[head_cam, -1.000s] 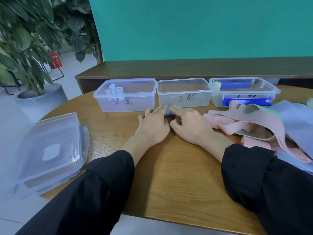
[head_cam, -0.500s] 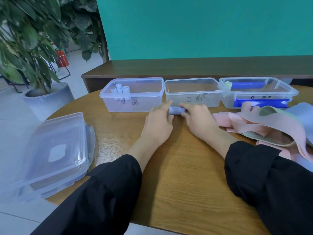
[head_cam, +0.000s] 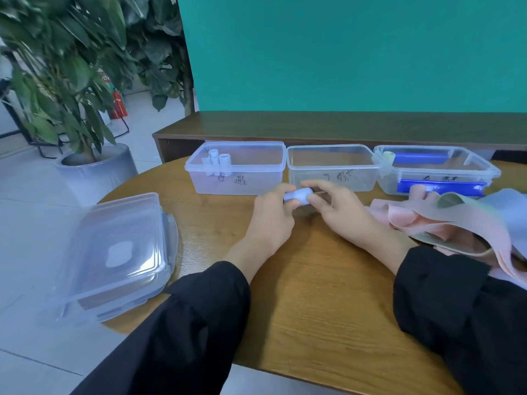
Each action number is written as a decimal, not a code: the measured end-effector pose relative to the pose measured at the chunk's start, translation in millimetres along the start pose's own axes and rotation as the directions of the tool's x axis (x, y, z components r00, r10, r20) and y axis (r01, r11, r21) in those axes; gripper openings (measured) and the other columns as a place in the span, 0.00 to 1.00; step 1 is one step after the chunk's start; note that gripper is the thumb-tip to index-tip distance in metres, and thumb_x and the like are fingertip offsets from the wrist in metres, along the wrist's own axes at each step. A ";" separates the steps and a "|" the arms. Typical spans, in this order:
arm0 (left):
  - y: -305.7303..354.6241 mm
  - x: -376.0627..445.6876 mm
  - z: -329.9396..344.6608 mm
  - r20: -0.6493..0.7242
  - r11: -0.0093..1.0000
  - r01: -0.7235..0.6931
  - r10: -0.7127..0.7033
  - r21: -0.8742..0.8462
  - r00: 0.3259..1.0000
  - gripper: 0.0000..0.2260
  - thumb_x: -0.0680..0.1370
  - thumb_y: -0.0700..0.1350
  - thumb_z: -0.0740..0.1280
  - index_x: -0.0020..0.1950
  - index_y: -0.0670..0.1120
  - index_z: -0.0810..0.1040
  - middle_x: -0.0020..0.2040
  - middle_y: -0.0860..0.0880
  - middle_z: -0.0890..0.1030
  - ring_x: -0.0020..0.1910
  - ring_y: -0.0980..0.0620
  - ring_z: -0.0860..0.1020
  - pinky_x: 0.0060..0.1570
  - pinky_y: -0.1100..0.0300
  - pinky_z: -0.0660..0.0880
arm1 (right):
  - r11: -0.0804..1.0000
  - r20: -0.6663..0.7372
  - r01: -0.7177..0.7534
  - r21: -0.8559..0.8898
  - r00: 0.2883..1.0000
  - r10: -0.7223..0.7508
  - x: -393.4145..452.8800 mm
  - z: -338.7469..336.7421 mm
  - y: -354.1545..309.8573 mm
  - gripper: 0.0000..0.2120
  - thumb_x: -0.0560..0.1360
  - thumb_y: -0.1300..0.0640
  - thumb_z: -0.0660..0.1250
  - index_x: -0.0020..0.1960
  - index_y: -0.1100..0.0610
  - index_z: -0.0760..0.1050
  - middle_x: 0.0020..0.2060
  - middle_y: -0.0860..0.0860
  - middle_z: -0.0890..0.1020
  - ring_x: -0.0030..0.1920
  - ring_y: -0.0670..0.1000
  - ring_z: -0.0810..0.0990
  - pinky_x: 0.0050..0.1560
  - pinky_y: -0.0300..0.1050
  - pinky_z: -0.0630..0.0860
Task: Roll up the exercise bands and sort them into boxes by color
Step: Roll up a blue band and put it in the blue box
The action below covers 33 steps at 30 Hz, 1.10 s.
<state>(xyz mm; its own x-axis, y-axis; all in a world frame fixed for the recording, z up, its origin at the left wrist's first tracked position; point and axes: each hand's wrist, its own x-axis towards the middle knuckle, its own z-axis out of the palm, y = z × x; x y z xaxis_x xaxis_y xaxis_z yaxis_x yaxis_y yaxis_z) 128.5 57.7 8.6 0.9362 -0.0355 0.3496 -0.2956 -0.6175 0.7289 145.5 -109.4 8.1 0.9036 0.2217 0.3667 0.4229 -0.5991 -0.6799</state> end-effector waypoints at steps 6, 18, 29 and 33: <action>10.5 -24.9 -16.6 0.059 0.995 0.059 -0.054 -0.083 0.997 0.11 0.85 0.47 0.62 0.66 0.48 0.78 0.48 0.50 0.82 0.46 0.53 0.79 0.41 0.67 0.72 | 0.981 0.064 -0.040 0.188 0.998 0.029 -15.4 -18.9 -21.3 0.12 0.78 0.57 0.72 0.60 0.50 0.81 0.53 0.44 0.86 0.55 0.41 0.83 0.61 0.39 0.77; 23.7 -73.5 -78.9 -0.038 0.434 0.098 -0.295 -0.895 0.955 0.11 0.78 0.39 0.72 0.60 0.41 0.83 0.50 0.44 0.86 0.46 0.50 0.83 0.52 0.60 0.79 | 0.836 0.094 -0.014 0.549 0.995 -0.045 -16.6 -17.0 -98.3 0.20 0.68 0.54 0.75 0.58 0.61 0.82 0.46 0.55 0.87 0.42 0.52 0.83 0.52 0.47 0.81; 2.5 -49.4 -94.5 -0.159 0.560 0.047 -0.313 -0.827 0.936 0.07 0.81 0.40 0.69 0.55 0.50 0.83 0.44 0.50 0.87 0.46 0.52 0.84 0.56 0.57 0.79 | 0.872 0.160 -0.098 0.480 0.987 0.023 24.1 -3.0 -120.7 0.13 0.72 0.59 0.76 0.55 0.61 0.83 0.44 0.55 0.87 0.38 0.51 0.85 0.47 0.41 0.80; -6.5 -38.9 -91.2 -0.104 0.422 0.084 -0.404 -0.902 0.909 0.15 0.81 0.45 0.69 0.67 0.42 0.77 0.59 0.45 0.84 0.53 0.51 0.85 0.58 0.59 0.79 | 0.919 0.106 -0.079 0.387 0.994 0.041 55.7 -4.7 -116.2 0.11 0.73 0.58 0.76 0.54 0.61 0.84 0.44 0.56 0.87 0.39 0.51 0.85 0.51 0.48 0.80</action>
<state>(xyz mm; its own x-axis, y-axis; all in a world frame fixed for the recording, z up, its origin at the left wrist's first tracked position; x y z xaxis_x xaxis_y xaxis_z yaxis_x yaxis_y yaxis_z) 76.7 134.7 44.0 0.9505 0.2989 0.0846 -0.2173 0.4453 0.8686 146.3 -31.1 110.5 0.9223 0.2771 0.2694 0.3438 -0.2699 -0.8994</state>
